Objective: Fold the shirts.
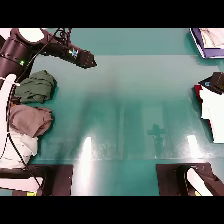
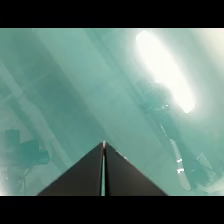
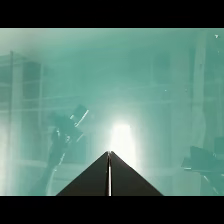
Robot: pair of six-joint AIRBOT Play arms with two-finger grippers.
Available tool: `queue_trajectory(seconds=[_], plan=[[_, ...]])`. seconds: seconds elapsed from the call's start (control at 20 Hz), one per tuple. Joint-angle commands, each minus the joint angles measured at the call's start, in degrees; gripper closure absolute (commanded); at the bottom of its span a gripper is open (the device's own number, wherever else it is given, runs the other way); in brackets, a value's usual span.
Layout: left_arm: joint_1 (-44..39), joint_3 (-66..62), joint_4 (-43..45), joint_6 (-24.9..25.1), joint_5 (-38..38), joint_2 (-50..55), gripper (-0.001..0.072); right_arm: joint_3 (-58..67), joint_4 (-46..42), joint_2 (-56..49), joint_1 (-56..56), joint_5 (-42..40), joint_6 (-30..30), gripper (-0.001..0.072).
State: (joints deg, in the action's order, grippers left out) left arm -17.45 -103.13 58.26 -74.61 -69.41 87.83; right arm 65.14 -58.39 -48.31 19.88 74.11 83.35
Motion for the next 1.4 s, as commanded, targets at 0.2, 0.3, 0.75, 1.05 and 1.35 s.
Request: queue_trajectory(seconds=[0.2,0.3,0.75,1.05,1.35], plan=[[0.0,-0.1,0.0,0.0,0.0,0.0,0.0683,0.0,0.0,0.0,-0.1,0.3,0.0,0.0693],[0.0,-0.1,0.0,0.0,0.0,0.0,0.0683,0.0,0.0,0.0,-0.1,0.3,0.0,0.0693],[0.5,-0.5,-0.3,-0.3,1.2,0.0,0.0683,0.0,0.0,0.1,-0.1,0.7,0.0,0.0693],[10.3,-1.1,30.3,-8.9,-11.7,0.0,0.0055,0.0,-0.1,0.0,-0.1,0.9,0.0,0.0693],[23.7,14.1,37.4,-14.2,-3.4,0.0,0.0053,0.0,-0.1,0.0,-0.1,1.1,0.0,0.0693]])
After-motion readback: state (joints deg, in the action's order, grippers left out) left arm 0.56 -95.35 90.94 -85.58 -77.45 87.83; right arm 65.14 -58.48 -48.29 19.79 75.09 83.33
